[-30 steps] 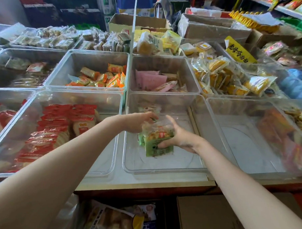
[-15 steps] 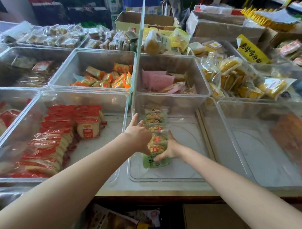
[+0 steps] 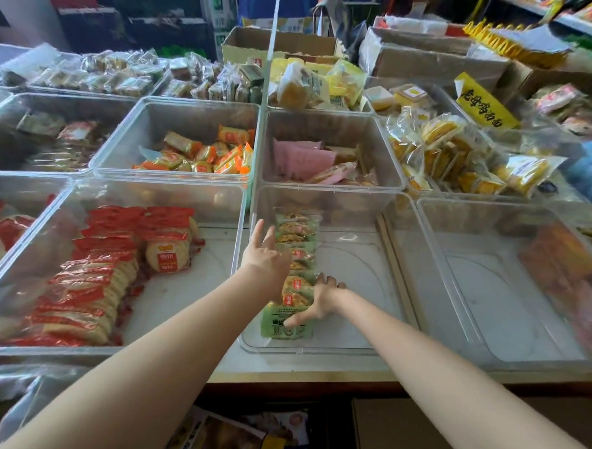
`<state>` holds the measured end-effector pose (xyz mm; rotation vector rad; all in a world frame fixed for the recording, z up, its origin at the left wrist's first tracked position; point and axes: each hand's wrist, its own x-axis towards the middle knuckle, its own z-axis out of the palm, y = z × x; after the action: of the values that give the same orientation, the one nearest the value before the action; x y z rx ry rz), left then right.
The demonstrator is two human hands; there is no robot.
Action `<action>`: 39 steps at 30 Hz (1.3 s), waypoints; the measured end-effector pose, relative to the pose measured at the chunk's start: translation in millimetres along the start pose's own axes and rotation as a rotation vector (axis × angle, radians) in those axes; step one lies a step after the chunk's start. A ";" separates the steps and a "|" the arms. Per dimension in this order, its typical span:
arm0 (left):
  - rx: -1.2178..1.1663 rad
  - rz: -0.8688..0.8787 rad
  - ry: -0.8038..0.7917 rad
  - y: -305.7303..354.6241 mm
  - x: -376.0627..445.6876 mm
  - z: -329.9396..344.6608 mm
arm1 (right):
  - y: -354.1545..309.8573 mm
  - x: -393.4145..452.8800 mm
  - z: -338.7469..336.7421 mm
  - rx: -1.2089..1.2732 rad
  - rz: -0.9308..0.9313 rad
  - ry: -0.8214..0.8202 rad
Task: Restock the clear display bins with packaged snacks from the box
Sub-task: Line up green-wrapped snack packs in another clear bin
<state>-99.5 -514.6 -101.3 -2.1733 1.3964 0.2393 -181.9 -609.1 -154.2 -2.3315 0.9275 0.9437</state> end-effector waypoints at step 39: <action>-0.668 0.148 0.198 -202.1 -373.1 299.8 | -335.6 -188.1 254.4 -1.094 -0.413 -0.070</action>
<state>-46.6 1.6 -125.1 -2.6773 1.7773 0.6373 -147.6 -149.7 -131.9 -3.1002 -0.2425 1.5648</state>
